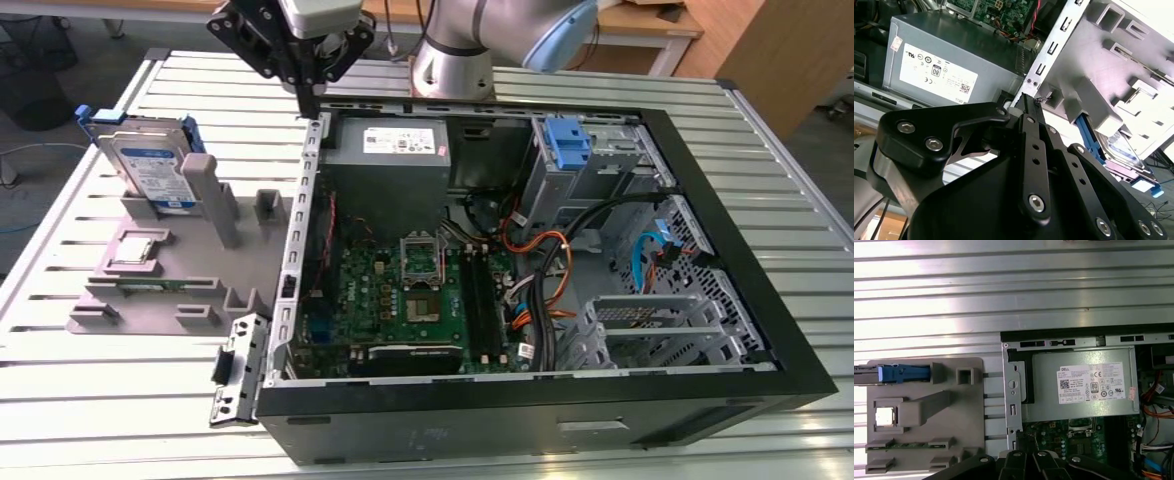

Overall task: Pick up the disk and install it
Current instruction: 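Reach for the disk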

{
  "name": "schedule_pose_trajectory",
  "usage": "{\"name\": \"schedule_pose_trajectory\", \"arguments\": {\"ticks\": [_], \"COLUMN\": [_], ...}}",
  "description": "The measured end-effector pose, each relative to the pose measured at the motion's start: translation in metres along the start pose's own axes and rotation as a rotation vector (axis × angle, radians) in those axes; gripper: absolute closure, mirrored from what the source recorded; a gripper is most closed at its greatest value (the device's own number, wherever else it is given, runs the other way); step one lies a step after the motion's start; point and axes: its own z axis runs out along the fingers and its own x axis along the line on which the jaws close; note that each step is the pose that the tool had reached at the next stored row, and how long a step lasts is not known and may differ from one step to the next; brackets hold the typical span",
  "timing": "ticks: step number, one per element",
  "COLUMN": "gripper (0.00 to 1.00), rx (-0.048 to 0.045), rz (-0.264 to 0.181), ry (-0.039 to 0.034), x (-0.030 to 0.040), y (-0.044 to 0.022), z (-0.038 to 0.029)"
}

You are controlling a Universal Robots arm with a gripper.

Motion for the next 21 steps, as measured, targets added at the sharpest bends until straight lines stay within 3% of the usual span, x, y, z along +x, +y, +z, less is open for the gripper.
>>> {"name": "schedule_pose_trajectory", "arguments": {"ticks": [21], "gripper": [0.9], "rx": [-0.0001], "rz": [0.0], "ry": [-0.0003], "x": [0.0289], "y": [-0.0022], "z": [-0.0003]}}
